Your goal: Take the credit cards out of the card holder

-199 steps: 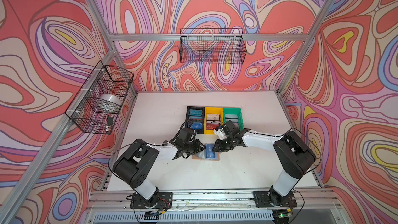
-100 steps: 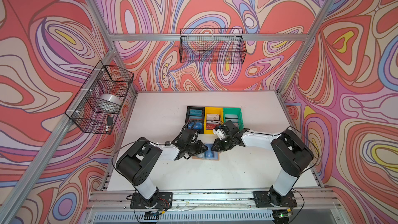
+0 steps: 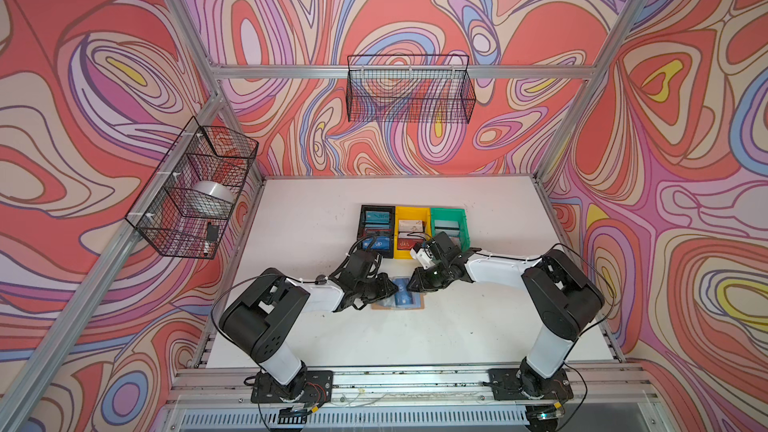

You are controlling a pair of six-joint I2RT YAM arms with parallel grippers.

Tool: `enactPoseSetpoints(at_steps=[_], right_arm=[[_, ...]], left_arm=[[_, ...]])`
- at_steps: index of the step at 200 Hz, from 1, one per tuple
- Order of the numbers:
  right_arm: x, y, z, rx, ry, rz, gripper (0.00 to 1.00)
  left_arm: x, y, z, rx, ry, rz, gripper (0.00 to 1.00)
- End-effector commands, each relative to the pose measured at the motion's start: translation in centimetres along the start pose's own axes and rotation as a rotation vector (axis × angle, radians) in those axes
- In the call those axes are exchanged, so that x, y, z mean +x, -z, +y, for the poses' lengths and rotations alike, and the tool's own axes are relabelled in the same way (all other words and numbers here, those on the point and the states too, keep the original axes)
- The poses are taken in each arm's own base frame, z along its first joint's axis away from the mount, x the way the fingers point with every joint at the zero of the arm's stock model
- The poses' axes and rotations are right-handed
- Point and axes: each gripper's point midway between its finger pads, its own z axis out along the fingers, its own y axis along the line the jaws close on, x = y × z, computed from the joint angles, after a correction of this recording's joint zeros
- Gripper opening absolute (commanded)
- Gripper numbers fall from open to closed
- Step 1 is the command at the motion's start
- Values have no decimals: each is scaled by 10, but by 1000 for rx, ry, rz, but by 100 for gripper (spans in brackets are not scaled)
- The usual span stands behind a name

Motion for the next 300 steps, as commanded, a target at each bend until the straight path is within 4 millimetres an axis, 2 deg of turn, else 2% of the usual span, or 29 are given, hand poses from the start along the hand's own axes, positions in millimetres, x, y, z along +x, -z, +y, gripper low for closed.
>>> enactPoseSetpoints(at_steps=[1,45,90,92,96,160,184,242,300], right_arm=[[17,-13,-23,68,-51,59,25],[18,-15,-23,63,-57,65,26],[18,-15,-22,62,-58,68,26],[17,-15,-22,63,-58,68,26],[18,-15,-23,65,-59,69,26],[19,-16,-24,63,-63,71,26],[19,-16,-23,60,-65,69,26],[20,-16,-24,63,-68,73,26],[21,-17,-25,61,-69,77,26]], left_arm=[[2,5,-2,1,-18,-7,17],[3,3,-1,11,-5,0,18],[1,0,-4,44,18,-12,15],[9,0,5,26,31,3,15],[13,1,9,22,39,7,14],[19,7,15,10,53,-4,14],[18,6,19,-4,56,-12,12],[20,2,20,8,73,-4,0],[23,8,26,-21,66,3,0]])
